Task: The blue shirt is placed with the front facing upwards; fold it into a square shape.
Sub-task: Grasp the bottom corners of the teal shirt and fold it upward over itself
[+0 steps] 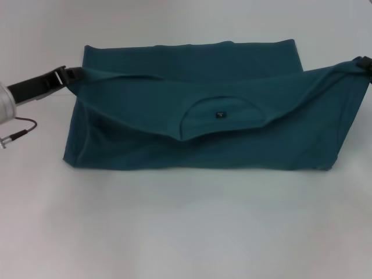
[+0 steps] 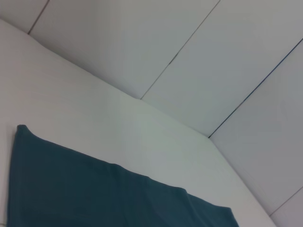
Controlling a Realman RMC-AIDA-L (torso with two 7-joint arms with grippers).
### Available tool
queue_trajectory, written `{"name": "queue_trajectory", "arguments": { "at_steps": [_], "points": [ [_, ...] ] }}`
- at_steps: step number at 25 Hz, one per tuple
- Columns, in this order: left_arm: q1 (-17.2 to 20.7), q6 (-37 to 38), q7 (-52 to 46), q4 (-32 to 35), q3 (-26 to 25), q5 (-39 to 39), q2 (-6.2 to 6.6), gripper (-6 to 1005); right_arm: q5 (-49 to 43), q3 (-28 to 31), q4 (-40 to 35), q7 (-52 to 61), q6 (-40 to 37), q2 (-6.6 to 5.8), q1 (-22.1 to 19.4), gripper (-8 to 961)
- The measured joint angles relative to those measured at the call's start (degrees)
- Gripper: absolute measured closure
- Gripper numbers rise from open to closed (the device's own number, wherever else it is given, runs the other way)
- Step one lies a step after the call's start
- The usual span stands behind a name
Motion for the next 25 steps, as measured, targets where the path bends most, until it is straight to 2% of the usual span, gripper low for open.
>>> {"name": "queue_trajectory", "arguments": {
  "at_steps": [3,7,13,16,20,25],
  "points": [
    [-0.38,-2.01,2.45,0.67,0.03,-0.11,-0.76,952,0.06,-1.41,1.03,-0.77,3.24,0.01,0.69,875],
    [-1.25,-6.88,6.18,1.55,-0.09,-0.17,-2.37,952,0.07,-2.31,3.55,-2.91,7.23,0.15,2.29,874],
    [-3.17,-15.46,11.06,2.05,0.5,-0.2,-5.3,951,0.0,-2.43,4.67,-5.28,13.55,1.63,4.16,873],
    [-3.67,-17.6,11.19,2.2,1.25,-0.21,-5.76,951,-0.18,-3.05,4.8,-5.47,15.44,2.1,4.37,872],
    [-3.85,-18.07,11.2,2.05,1.96,-0.25,-5.79,951,-0.13,-4.71,4.45,-5.4,15.8,2.17,3.82,777],
    [-3.1,-17.54,10.91,1.4,2.75,0.14,-5.31,742,0.06,-5.52,3.95,-3.76,11.21,1.54,1.45,659]
  ]
}}
